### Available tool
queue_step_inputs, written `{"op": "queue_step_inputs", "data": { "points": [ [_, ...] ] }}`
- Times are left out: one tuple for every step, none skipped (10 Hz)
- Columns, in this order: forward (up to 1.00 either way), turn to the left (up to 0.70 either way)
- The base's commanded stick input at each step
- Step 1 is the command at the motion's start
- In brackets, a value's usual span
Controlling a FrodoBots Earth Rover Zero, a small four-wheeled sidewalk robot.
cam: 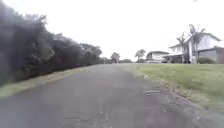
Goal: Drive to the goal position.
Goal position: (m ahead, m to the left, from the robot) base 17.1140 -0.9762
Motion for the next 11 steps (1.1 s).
{"op": "queue_step_inputs", "data": {
  "points": [
    [0.85,0.0],
    [0.85,0.0],
    [0.85,0.0],
    [0.85,0.0],
    [0.85,0.0],
    [0.85,0.01],
    [0.85,0.02],
    [0.85,0.0],
    [0.85,0.34],
    [0.85,0.31],
    [0.85,0.09]
  ]
}}
